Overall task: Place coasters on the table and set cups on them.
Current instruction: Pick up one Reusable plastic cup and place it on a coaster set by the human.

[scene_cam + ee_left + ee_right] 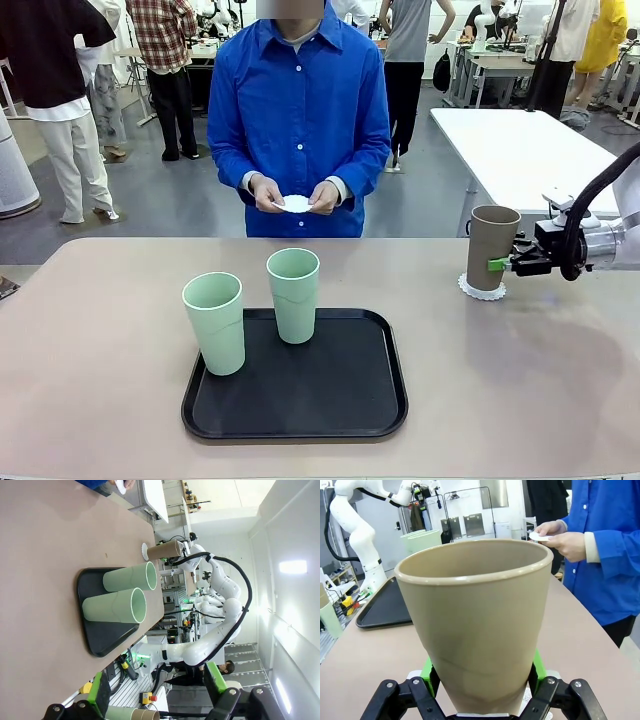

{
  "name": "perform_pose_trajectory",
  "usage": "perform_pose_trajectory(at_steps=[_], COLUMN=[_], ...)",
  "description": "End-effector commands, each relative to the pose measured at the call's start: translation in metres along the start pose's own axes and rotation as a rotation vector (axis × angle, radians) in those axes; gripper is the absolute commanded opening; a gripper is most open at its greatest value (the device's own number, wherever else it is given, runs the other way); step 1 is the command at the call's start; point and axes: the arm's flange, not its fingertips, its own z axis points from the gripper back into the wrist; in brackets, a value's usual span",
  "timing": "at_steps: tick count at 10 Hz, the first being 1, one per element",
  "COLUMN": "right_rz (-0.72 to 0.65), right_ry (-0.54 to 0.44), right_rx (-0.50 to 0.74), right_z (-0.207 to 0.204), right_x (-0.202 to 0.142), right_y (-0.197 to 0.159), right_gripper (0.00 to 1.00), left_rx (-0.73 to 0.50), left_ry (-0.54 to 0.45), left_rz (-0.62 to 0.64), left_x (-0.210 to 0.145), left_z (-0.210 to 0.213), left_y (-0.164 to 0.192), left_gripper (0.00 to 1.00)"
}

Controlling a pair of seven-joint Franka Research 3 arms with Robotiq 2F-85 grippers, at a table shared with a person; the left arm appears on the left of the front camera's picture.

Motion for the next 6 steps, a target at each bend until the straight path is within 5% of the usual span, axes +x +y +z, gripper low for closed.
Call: perform_pose_trajectory(at_steps=[1, 6], right_rz=[0.048, 0.044], right_ry=[-0.015, -0.020], right_rx=[0.053, 0.041], right_z=[0.004, 0.006], right_x=[-0.006, -0.013], right_y=[-0.007, -0.018], right_gripper=[0.84, 0.84], left_rx=[-0.013, -0.013], left_ry=[-0.003, -0.003], left_rz=[-0.011, -0.011], left_x=[0.000, 0.000], left_z=[0.001, 0.001], left_y=[-0.001, -0.001], left_gripper=[1.00, 1.00])
